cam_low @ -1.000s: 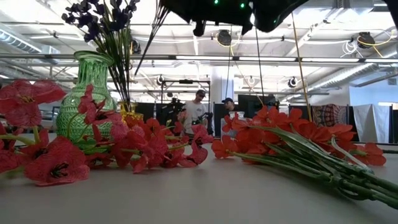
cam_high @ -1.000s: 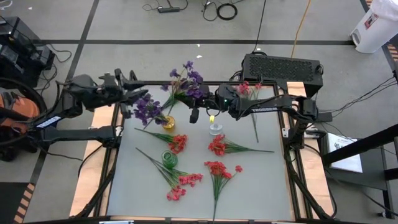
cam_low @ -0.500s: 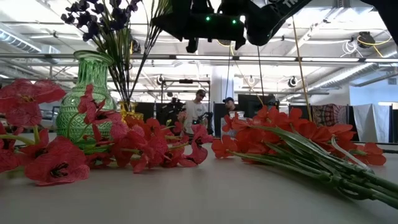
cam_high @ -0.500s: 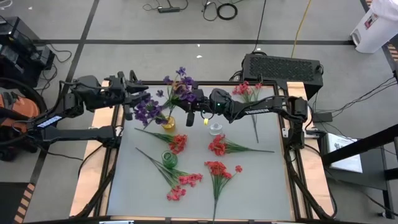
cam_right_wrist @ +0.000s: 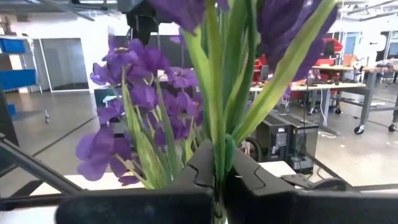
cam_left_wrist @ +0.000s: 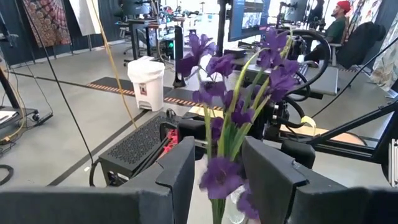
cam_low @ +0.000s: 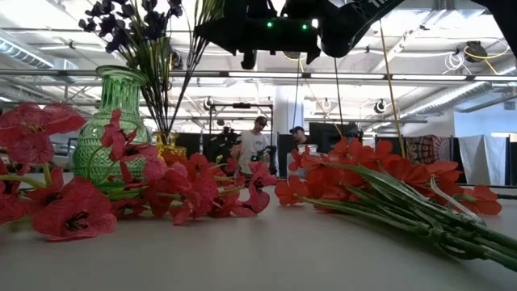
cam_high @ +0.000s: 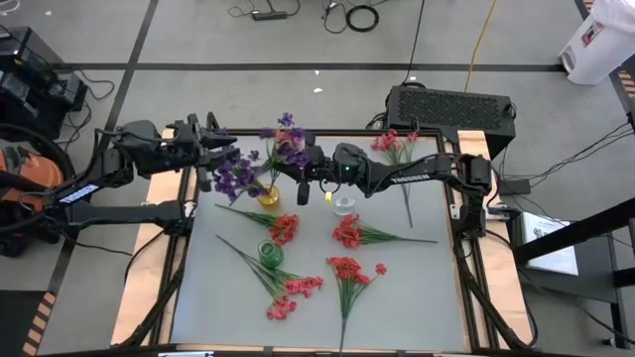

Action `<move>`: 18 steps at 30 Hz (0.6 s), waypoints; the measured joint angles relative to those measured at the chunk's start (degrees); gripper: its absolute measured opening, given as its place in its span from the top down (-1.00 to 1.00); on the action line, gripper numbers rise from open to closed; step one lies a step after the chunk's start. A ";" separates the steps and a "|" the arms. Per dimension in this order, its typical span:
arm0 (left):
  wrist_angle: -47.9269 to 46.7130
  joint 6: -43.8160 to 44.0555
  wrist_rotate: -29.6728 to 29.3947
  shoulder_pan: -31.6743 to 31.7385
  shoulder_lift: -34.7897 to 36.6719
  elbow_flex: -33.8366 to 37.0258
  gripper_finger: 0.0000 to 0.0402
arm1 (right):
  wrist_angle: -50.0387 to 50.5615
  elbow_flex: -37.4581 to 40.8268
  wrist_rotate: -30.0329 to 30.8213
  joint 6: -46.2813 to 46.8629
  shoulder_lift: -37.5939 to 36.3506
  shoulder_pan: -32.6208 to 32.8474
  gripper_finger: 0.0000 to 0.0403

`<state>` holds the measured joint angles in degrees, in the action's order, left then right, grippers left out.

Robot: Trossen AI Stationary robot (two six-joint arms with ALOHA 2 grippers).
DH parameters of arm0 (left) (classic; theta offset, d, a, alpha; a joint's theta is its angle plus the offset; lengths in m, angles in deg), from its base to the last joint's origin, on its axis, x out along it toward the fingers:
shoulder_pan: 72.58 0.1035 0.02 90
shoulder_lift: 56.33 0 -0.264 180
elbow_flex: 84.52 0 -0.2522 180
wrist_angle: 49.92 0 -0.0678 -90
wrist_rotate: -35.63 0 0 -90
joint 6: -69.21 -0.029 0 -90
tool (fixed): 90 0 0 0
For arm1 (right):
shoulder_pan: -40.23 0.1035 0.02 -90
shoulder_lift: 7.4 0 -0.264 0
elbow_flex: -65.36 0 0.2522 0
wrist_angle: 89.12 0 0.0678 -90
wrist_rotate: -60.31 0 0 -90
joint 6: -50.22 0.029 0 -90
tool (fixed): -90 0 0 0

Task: Sort flowers into vase by color
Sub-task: Put the violet flowers into the yellow vase

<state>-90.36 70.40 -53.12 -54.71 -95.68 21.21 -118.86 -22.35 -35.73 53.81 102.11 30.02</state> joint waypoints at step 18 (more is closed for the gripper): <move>-0.09 0.20 0.35 0.00 -2.11 0.07 0.30 | -1.67 0.02 0.11 -0.36 3.80 0.17 1.00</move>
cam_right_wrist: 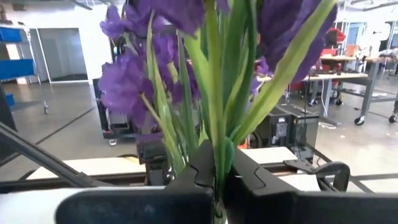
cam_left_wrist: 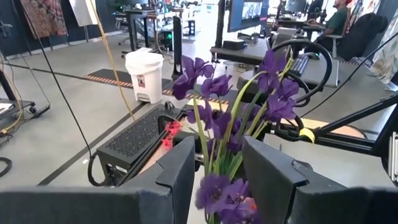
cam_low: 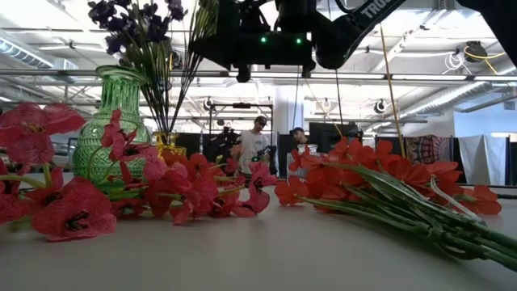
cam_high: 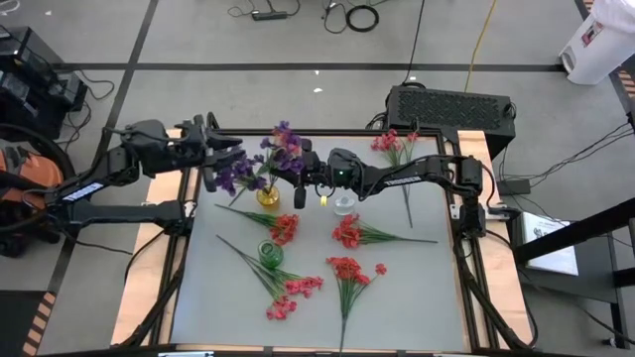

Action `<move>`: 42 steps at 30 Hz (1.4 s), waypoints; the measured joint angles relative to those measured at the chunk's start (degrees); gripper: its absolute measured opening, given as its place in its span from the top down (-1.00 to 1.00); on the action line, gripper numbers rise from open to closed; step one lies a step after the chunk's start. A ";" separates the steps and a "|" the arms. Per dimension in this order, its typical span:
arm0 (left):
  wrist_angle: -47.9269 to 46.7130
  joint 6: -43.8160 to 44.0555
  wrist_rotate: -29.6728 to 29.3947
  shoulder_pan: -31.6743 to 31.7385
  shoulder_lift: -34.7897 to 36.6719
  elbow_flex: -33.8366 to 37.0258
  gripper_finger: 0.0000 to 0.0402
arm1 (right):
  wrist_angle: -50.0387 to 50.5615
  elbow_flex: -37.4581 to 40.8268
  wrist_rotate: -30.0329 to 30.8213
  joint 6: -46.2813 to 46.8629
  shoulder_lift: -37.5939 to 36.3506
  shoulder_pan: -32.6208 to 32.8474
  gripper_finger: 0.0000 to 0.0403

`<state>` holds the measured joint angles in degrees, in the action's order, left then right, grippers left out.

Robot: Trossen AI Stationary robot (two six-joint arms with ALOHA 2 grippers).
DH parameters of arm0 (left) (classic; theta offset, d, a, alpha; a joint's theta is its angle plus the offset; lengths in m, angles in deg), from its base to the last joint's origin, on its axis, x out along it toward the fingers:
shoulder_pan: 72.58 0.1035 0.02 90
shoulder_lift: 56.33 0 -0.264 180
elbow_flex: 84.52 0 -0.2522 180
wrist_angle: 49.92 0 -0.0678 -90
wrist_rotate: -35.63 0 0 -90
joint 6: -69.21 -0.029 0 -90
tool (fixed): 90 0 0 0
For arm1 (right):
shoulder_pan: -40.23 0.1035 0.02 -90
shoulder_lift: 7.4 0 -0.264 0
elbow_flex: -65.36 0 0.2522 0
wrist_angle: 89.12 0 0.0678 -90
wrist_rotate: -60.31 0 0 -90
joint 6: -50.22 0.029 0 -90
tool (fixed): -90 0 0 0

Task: Sort flowers into vase by color
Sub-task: Put the violet flowers into the yellow vase

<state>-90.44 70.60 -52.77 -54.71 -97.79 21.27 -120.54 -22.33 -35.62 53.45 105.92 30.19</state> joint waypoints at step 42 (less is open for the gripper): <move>-1.22 1.25 0.11 0.00 -1.02 0.00 0.30 | 4.73 -0.62 -0.39 -2.43 -0.02 2.36 -0.30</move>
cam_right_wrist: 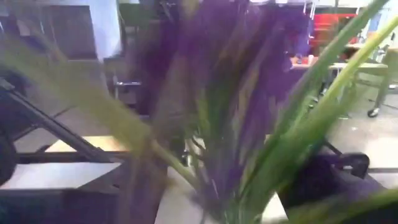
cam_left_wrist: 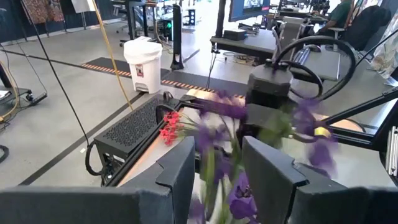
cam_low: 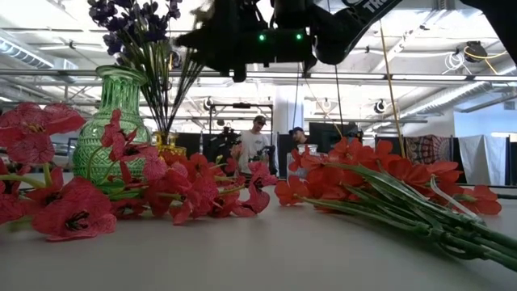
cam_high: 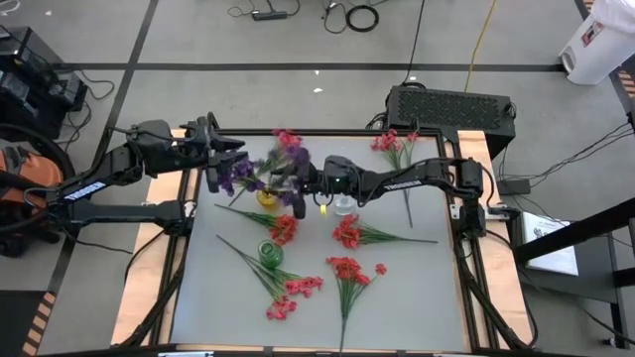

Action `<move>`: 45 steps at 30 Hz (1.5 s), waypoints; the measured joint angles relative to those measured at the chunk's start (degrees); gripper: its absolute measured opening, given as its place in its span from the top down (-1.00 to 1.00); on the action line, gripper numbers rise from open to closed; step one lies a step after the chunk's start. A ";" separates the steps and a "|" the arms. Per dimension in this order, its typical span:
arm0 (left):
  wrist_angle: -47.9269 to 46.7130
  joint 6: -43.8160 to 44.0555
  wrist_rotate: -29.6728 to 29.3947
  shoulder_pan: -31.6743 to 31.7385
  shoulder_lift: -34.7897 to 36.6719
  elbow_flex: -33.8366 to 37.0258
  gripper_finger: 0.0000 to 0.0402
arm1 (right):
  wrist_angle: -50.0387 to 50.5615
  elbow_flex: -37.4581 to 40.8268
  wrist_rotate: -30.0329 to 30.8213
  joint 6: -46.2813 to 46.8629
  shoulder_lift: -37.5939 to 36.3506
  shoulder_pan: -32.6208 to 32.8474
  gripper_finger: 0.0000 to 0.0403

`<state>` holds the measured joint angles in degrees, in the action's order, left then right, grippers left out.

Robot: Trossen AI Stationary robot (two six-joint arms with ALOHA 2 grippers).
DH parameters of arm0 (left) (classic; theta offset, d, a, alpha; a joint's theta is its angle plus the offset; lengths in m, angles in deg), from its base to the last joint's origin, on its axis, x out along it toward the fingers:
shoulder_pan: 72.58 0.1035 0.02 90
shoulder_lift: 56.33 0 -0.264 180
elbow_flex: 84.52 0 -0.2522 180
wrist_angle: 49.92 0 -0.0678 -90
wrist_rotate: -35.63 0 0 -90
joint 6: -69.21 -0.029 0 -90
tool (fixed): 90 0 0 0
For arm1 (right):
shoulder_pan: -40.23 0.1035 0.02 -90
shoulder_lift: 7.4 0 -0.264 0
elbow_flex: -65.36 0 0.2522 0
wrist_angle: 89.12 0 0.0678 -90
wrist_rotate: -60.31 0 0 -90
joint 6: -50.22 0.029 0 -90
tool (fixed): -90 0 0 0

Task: Sort flowers into vase by color
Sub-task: Put the violet flowers into the yellow vase, then put the right pink flowers into the transparent vase

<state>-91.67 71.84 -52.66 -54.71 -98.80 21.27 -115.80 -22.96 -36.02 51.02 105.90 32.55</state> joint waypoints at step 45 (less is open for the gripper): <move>-6.47 0.07 -7.85 -0.02 5.28 0.00 0.30 | 53.90 -1.82 0.45 -10.54 -13.09 -0.59 -0.31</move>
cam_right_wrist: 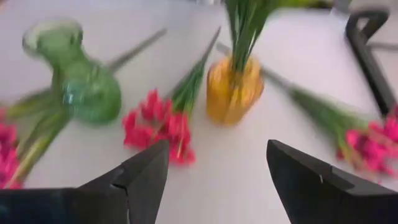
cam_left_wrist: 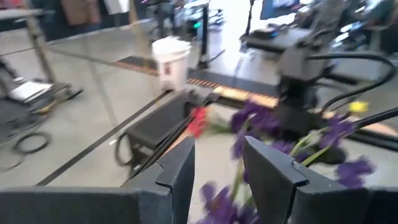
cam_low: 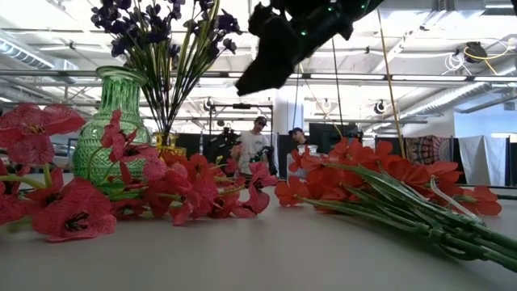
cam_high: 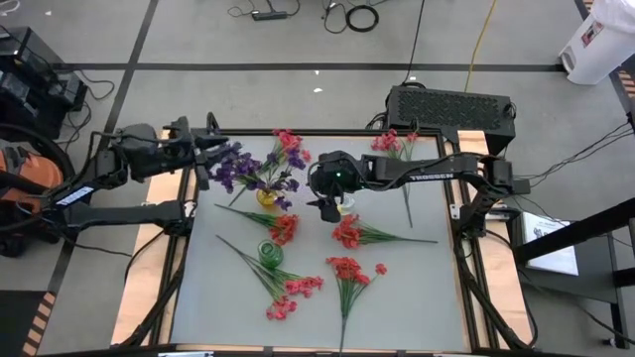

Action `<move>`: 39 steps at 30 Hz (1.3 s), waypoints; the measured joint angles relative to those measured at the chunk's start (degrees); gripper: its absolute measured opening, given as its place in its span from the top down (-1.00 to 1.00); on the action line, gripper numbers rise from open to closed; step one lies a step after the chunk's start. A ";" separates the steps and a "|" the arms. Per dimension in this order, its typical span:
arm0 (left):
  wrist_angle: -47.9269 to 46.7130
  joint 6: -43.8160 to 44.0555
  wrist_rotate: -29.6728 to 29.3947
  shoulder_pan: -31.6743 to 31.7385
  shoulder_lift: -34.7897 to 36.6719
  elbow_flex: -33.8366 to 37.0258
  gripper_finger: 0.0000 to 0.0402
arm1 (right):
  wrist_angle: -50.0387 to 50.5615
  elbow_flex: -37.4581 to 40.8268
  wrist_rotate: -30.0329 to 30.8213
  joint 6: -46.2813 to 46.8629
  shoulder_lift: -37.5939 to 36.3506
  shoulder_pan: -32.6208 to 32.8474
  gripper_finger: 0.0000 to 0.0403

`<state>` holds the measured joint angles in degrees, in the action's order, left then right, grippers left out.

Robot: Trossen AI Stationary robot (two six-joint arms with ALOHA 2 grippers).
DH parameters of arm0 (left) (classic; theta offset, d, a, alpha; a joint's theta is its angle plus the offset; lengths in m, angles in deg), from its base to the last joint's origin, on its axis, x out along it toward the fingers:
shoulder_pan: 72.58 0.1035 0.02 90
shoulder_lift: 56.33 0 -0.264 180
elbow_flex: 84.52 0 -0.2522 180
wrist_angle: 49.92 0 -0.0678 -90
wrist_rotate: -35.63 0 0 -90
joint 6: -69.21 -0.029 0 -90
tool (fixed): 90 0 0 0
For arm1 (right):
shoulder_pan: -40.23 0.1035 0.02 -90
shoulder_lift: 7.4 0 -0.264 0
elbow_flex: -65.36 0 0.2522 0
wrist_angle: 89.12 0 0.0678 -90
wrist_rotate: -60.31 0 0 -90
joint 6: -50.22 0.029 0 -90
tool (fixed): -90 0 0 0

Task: Sort flowers into vase by color
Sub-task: Put the right pink flowers into the transparent vase

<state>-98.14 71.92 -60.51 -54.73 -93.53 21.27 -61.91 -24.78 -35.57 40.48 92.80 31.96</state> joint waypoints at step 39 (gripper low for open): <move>-14.63 19.29 -2.89 0.02 27.93 19.35 0.30 | 26.77 21.67 12.82 10.51 -52.87 0.07 -0.30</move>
<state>-112.77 91.20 -63.39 -54.71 -65.60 40.62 -35.14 -3.11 -22.75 50.99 39.93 32.03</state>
